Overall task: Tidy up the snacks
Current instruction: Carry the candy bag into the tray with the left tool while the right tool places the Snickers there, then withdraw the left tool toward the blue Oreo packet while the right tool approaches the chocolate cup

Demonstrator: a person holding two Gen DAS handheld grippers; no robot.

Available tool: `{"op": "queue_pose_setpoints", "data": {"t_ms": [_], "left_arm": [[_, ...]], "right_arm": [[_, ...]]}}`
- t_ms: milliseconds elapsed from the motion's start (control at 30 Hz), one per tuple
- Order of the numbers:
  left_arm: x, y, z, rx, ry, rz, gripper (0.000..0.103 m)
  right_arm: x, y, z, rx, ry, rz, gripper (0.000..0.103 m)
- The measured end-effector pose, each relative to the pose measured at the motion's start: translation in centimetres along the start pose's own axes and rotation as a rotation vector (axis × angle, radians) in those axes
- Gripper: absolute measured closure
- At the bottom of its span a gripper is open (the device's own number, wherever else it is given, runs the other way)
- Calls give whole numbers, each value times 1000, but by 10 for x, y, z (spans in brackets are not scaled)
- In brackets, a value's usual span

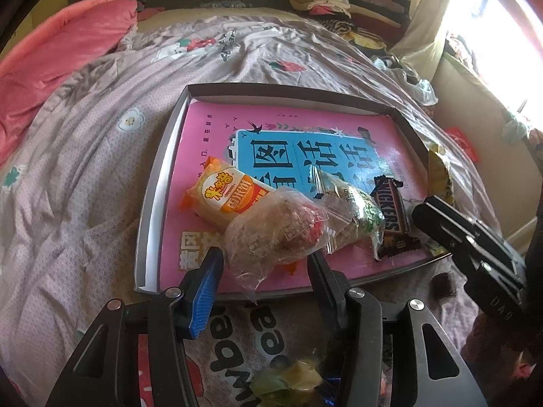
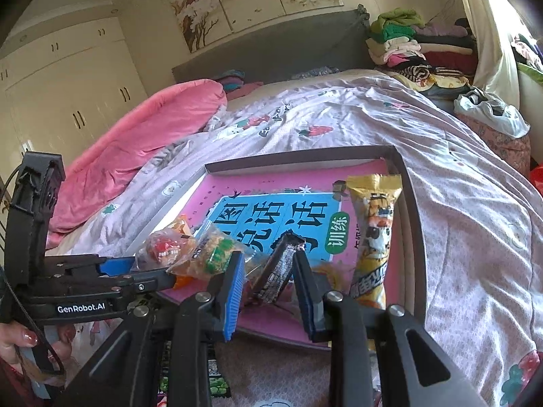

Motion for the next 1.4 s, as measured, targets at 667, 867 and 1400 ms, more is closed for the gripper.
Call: {"op": "queue_pose_setpoints", "data": {"t_ms": [667, 867, 1400], "left_arm": [[4, 14, 9, -112, 68, -68, 33], [9, 30, 19, -177, 69, -82, 27], [46, 81, 6, -188, 122, -11, 26]], "right_arm": [[5, 13, 7, -16, -25, 21, 71], [5, 18, 8, -15, -25, 32, 69], [15, 41, 16, -3, -80, 106, 47]]}}
Point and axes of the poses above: each gripper's, at about its wrist camera, not at the fingertips, and y roughly against the way its jaws point, z to its right, x to its top, the point moved 8 cm from there along -y, roughly the way its jaws point, and after that the axes turned 1 degree about -y, right-handed, at the moved point
